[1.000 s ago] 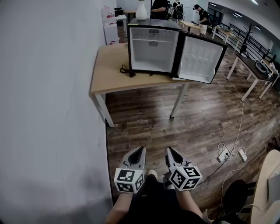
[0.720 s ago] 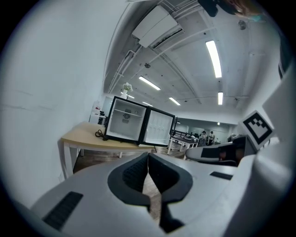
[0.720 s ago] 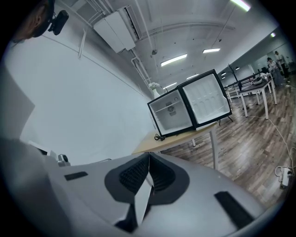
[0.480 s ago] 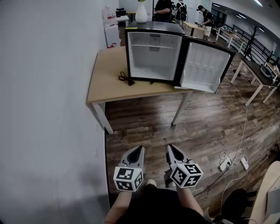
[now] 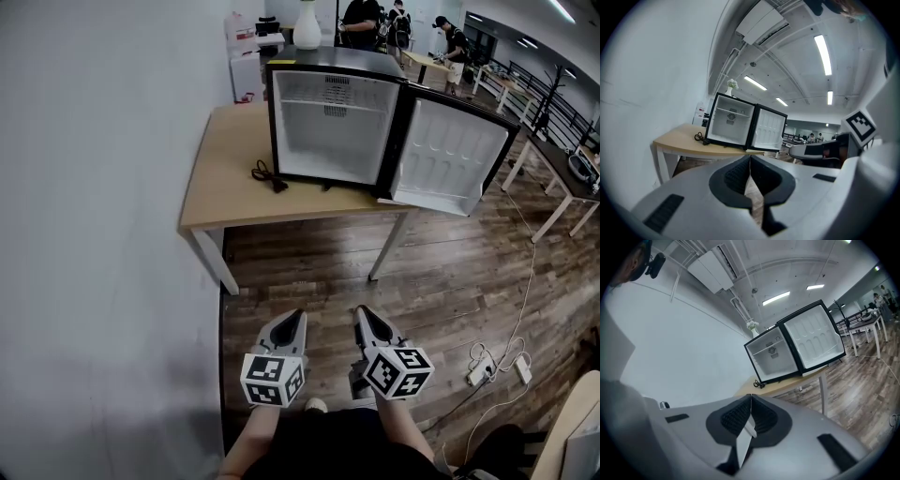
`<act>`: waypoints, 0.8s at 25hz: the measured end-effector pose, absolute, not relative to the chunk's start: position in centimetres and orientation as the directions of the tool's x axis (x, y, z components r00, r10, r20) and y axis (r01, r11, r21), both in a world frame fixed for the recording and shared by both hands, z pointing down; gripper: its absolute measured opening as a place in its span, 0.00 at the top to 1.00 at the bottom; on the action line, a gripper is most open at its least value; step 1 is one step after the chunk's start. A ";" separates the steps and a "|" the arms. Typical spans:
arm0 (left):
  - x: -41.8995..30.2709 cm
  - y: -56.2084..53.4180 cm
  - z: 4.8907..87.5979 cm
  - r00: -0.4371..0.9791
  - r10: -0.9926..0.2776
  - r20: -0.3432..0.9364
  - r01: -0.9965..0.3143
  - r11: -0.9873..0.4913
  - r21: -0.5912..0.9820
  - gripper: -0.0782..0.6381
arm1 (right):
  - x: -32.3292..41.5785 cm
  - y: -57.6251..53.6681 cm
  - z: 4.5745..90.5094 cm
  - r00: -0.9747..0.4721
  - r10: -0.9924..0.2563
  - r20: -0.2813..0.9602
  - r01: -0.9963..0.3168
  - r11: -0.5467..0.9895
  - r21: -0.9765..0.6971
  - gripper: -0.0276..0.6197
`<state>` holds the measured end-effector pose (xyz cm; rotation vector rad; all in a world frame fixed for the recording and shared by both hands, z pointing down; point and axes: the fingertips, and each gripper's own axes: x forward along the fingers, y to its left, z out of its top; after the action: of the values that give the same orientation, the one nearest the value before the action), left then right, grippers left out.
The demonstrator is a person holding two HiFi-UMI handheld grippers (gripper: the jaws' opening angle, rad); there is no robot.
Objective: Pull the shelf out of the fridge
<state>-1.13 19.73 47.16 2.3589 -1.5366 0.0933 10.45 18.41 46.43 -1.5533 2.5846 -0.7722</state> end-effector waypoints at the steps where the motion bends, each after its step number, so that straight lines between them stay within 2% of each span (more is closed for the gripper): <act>1: -1.0 19.4 47.3 0.416 -0.880 0.228 -0.901 -0.366 0.230 0.88 | 10.5 18.0 46.5 -0.503 -0.835 0.222 -0.821 0.380 -0.427 0.97; 7: -0.9 18.9 48.1 0.402 -0.883 0.243 -0.908 -0.351 0.230 0.88 | 10.5 16.8 47.3 -0.523 -0.821 0.230 -0.810 0.395 -0.433 0.97; 20: -0.4 19.7 49.9 0.403 -0.867 0.293 -0.908 -0.340 0.244 0.88 | 12.0 18.6 50.1 -0.495 -0.819 0.291 -0.814 0.319 -0.486 0.97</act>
<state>-0.36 19.74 49.93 2.3000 -1.5301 0.1562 12.01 18.59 50.12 -1.5744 2.5446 -0.9295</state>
